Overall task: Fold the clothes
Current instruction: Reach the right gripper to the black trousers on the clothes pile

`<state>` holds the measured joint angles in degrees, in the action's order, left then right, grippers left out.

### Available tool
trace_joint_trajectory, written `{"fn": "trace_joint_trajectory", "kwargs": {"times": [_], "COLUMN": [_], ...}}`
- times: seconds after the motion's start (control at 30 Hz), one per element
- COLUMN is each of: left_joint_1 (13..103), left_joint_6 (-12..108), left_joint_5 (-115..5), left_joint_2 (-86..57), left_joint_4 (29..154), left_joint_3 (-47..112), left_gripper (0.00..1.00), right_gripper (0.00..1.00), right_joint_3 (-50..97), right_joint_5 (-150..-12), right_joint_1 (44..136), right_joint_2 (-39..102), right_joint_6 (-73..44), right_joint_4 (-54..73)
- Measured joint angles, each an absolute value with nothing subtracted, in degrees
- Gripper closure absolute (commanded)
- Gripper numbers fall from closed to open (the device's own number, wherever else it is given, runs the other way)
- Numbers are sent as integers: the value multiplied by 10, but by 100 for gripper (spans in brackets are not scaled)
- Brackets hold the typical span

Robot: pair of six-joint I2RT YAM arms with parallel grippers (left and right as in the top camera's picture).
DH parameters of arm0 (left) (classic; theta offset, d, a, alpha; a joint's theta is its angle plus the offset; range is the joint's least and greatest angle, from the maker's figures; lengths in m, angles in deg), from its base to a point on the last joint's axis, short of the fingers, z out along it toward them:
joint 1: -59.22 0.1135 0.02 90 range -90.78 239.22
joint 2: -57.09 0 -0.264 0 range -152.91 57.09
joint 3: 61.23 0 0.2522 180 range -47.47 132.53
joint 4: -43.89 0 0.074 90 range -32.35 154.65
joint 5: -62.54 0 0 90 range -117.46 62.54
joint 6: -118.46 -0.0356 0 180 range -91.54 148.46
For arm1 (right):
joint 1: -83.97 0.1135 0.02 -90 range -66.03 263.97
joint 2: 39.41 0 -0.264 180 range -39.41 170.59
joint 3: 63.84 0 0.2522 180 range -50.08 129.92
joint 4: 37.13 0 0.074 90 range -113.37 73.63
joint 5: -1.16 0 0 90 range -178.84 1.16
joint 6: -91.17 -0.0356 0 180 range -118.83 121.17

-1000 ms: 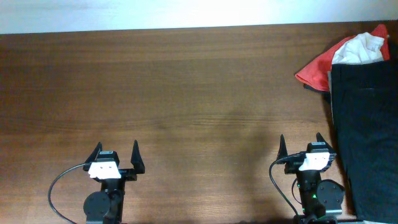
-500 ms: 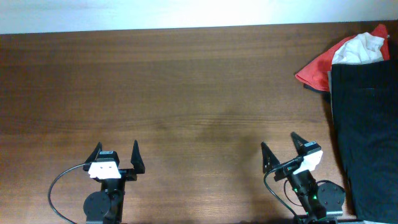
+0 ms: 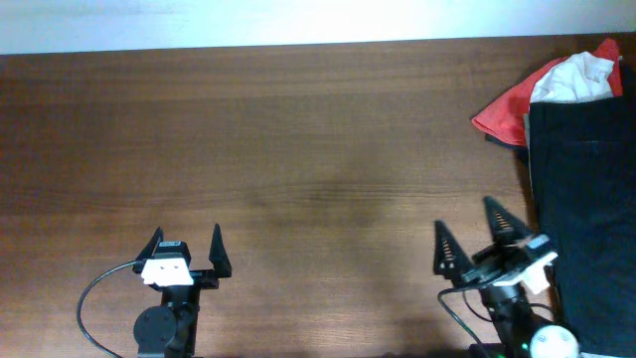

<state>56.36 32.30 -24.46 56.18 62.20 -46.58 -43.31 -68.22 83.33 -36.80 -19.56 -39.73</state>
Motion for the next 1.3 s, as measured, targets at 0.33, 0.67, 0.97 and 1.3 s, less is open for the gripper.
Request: {"fn": "trace_joint_trajectory", "kwargs": {"times": [0.33, 0.67, 0.97, 1.3], "left_joint_1": [564, 564, 564, 564], "left_joint_6": [323, 323, 323, 323], "left_joint_5": [-245, -245, -245, -245], "left_joint_2": [560, 559, 558, 558], "left_joint_4": [622, 621, 622, 622], "left_joint_3": [-466, -466, -466, -466], "left_gripper": [1, 1, 1, 1], "right_gripper": [1, 1, 1, 1], "right_joint_3": [-178, 260, 372, 375], "right_joint_5": [-835, -902, -916, -1005], "right_joint_1": [833, 753, 672, 653], "right_joint_2": [-21, 453, 620, 795], "right_joint_6": [-69, 49, 66, 121], "right_joint_4": [-385, -85, -63, -110]}}
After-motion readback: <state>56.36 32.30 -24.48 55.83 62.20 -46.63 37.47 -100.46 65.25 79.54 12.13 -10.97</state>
